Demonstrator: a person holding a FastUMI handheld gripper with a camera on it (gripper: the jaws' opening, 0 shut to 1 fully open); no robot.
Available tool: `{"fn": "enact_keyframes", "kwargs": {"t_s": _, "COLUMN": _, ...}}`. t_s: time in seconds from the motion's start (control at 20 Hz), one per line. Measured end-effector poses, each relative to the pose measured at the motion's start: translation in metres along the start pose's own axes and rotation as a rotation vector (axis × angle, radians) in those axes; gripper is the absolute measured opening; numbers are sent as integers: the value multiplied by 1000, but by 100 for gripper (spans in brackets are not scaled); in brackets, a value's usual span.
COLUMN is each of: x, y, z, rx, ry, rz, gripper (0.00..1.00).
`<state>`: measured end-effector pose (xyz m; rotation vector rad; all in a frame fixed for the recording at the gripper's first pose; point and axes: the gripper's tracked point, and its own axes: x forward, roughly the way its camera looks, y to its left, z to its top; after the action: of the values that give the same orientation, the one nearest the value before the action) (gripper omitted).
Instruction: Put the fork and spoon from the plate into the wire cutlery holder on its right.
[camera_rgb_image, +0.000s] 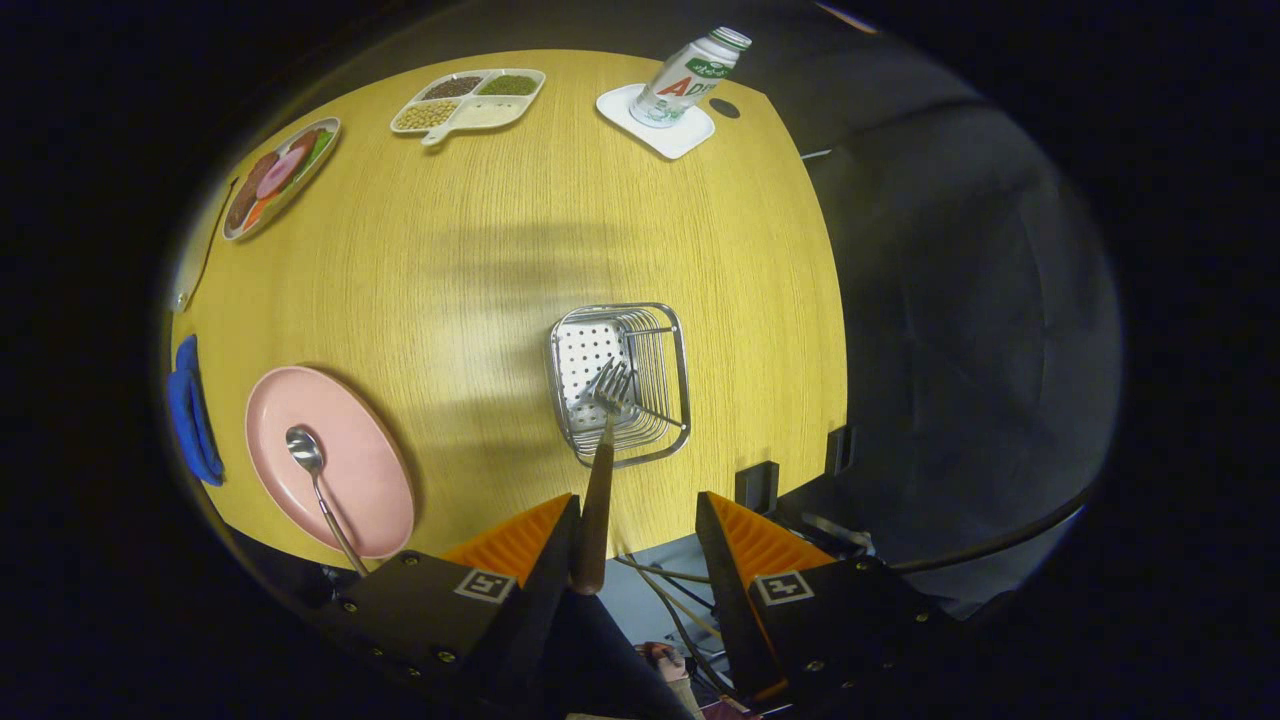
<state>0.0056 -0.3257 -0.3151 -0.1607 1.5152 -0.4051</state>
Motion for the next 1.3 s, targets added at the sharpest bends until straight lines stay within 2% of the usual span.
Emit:
{"fn": "enact_keyframes", "kwargs": {"t_s": 0.3, "x": -12, "y": 5, "z": 11, "rx": 15, "ry": -69, "rz": 15, "gripper": 72}}
{"fn": "enact_keyframes", "kwargs": {"t_s": 0.65, "x": -38, "y": 34, "z": 18, "rx": -19, "ry": -152, "rz": 19, "gripper": 72}}
{"fn": "enact_keyframes", "kwargs": {"t_s": 1.3, "x": -63, "y": 176, "z": -10, "rx": -261, "ry": -214, "rz": 92, "gripper": 72}}
